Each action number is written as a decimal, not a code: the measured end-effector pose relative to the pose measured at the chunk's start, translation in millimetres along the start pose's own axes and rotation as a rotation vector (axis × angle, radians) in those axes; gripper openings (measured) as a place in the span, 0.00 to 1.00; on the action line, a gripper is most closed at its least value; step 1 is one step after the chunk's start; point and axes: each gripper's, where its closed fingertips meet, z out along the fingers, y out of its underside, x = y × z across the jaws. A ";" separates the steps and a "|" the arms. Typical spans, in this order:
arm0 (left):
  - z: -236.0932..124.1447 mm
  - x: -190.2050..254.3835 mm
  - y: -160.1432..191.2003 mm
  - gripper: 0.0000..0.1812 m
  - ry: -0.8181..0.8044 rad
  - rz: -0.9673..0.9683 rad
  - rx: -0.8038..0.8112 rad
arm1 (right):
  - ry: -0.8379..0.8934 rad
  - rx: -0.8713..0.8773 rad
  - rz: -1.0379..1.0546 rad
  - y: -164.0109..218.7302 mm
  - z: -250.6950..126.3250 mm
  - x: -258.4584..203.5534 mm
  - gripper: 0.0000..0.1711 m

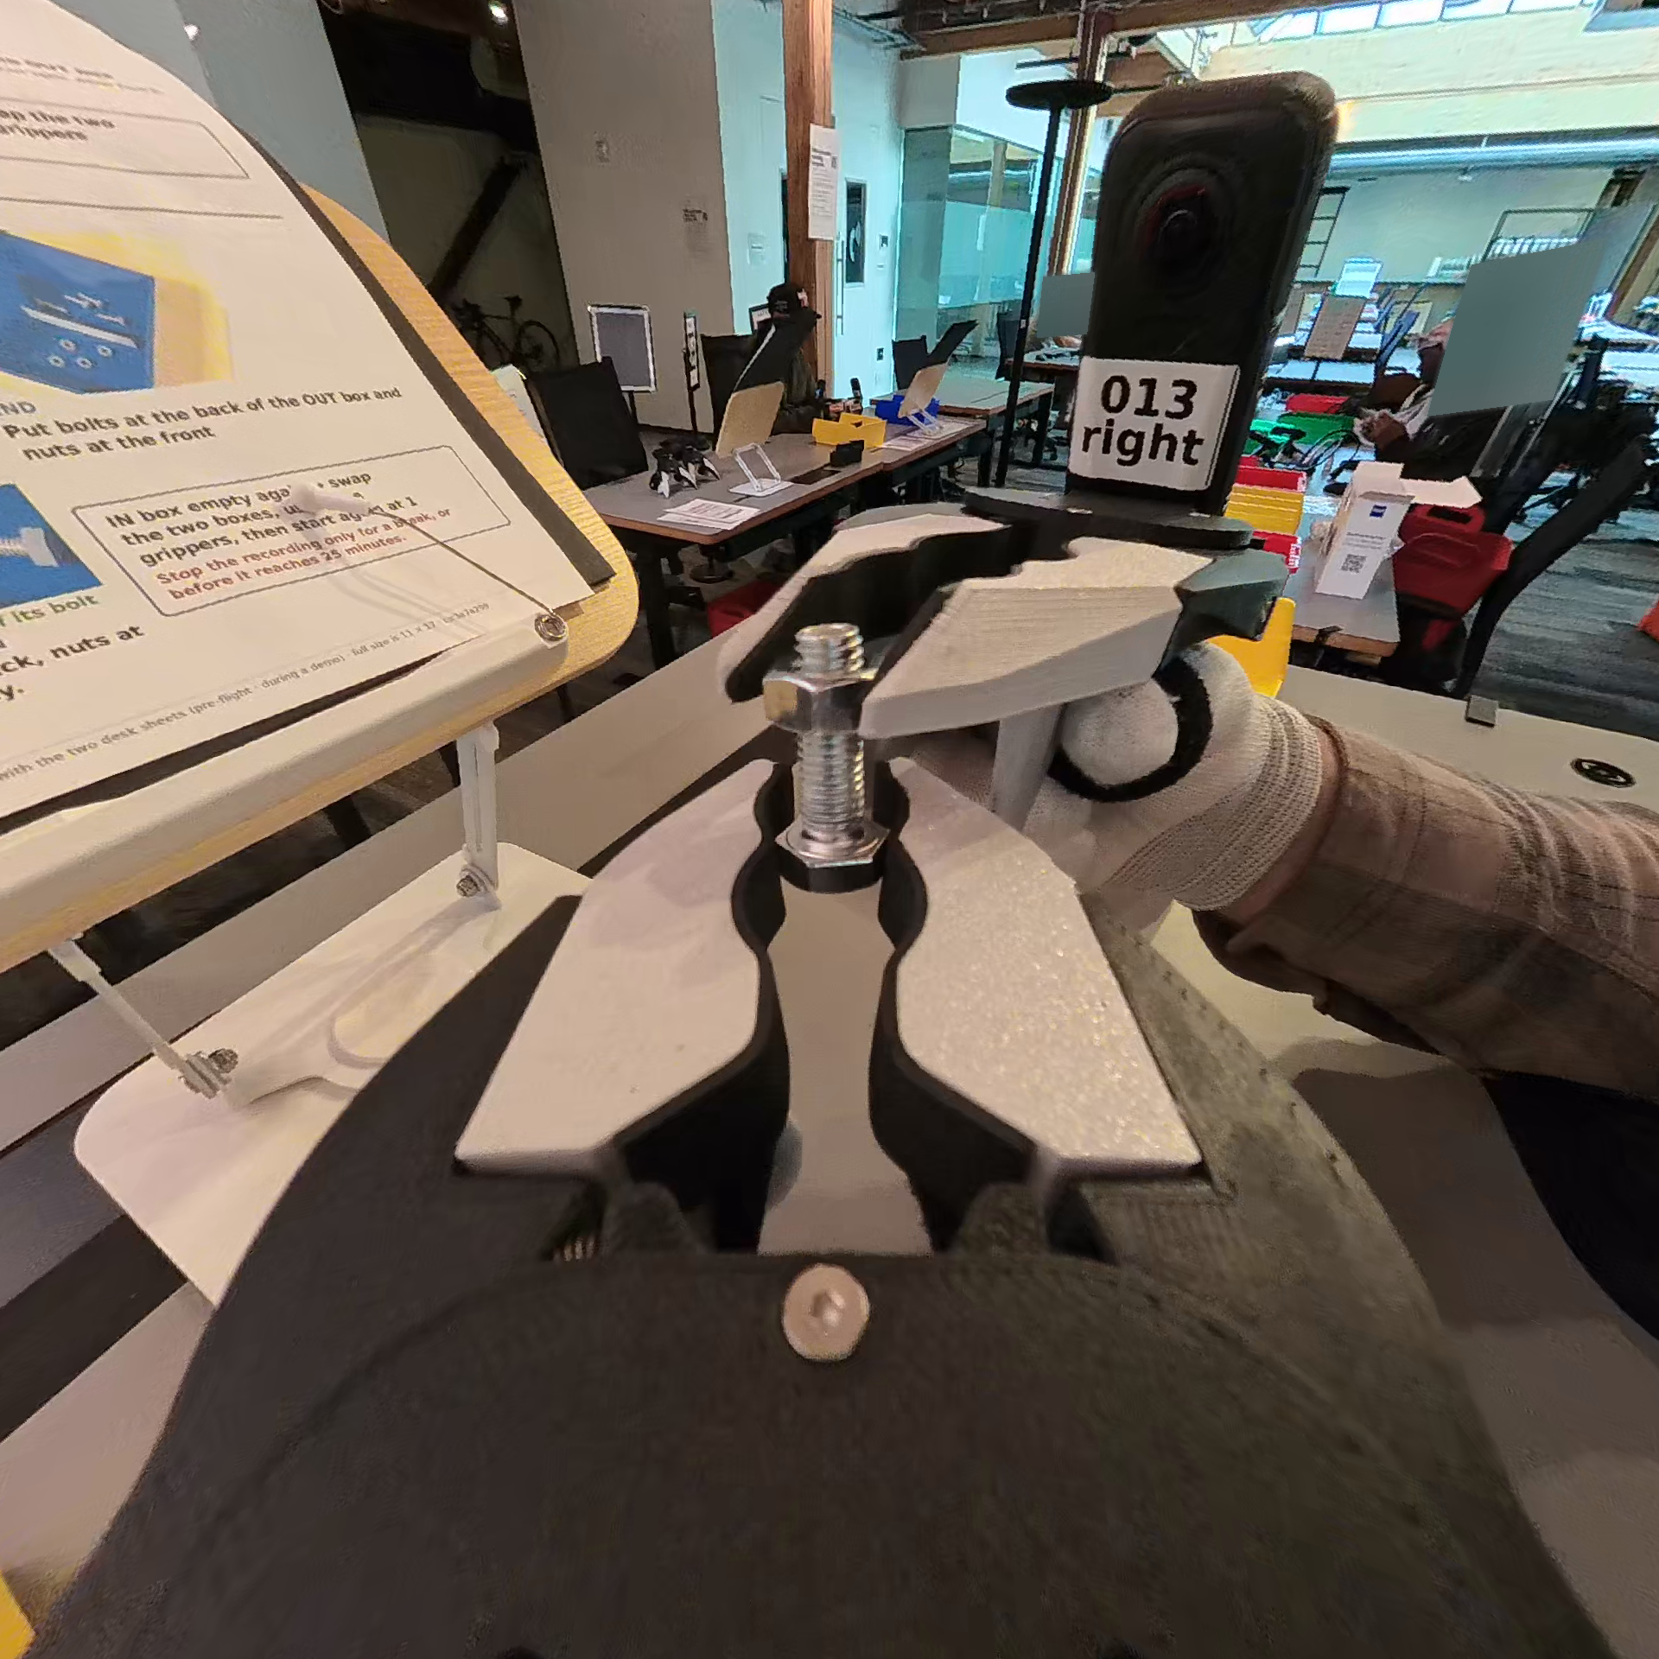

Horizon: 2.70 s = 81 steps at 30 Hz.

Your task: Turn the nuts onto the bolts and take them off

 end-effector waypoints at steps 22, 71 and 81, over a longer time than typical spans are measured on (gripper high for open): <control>-0.3 4.9 -0.7 0.09 0.030 0.007 0.011 | -0.018 0.000 -0.001 -1.7 -1.4 -2.7 0.10; -1.8 7.9 -9.3 0.09 0.030 0.006 0.094 | 0.043 -0.006 -0.016 -6.1 -11.0 10.0 0.27; -1.8 10.1 -10.8 0.09 0.044 0.000 0.109 | 0.061 0.043 0.003 -13.8 -24.1 19.9 0.25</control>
